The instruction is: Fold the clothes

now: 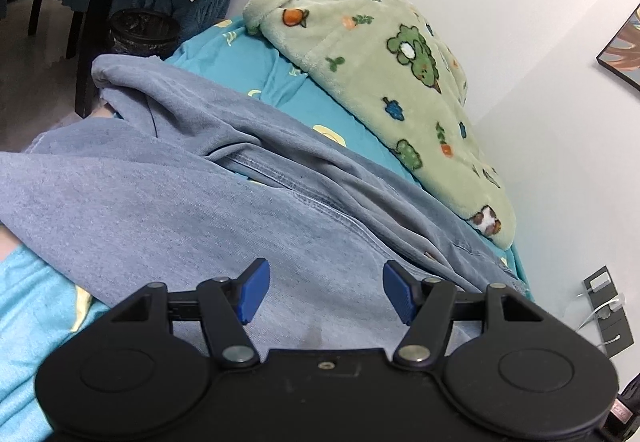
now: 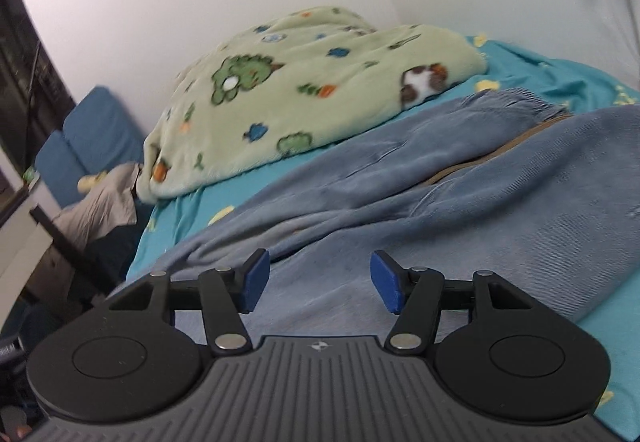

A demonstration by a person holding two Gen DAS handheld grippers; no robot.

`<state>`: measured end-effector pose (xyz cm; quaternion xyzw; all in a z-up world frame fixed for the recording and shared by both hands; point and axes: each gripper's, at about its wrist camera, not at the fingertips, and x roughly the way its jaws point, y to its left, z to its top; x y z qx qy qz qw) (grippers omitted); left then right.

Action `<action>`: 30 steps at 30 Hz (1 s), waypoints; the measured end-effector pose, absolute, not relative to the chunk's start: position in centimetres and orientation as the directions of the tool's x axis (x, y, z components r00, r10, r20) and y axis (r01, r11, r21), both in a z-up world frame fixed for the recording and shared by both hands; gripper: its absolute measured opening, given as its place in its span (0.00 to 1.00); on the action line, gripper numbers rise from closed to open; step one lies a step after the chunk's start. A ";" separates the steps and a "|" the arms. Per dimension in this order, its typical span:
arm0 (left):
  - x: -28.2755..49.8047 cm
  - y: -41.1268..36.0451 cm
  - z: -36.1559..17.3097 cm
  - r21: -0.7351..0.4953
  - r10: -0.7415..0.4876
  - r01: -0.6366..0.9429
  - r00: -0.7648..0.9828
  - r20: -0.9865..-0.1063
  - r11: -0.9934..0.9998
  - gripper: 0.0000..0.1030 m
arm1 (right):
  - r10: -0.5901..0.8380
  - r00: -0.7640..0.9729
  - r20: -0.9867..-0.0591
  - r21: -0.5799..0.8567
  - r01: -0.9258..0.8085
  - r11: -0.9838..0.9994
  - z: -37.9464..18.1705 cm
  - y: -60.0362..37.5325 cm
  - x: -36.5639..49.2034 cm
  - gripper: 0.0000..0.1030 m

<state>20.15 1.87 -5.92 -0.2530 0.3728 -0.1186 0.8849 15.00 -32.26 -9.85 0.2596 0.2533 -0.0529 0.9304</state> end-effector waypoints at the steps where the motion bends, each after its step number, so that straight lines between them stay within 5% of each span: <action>1: 20.2 1.7 -5.9 -0.530 -0.394 0.022 0.695 -0.602 0.848 0.58 | 0.041 0.863 -0.504 0.450 0.222 0.865 -10.0 -31.9 15.2 0.58; 8: 20.4 2.2 -6.0 -0.510 -0.359 -0.015 0.694 -0.624 0.860 0.58 | 0.071 0.841 -0.537 0.378 0.164 0.911 -10.7 -29.9 16.0 0.58; 17: 26.6 10.4 -5.4 -0.596 -0.261 -0.269 0.711 -0.653 0.757 0.56 | 0.087 0.813 -0.576 0.383 0.174 0.907 -12.2 -29.8 16.9 0.58; 23: 32.1 18.0 -10.6 -0.715 -0.267 -0.442 0.716 -0.645 0.541 0.45 | 0.102 0.798 -0.594 0.396 0.180 0.900 -13.1 -29.7 18.0 0.58; 30: 36.4 22.1 -15.8 -0.680 -0.166 -0.549 0.706 -0.688 0.485 0.39 | 0.137 0.776 -0.616 0.417 0.174 0.892 -14.3 -29.1 19.6 0.58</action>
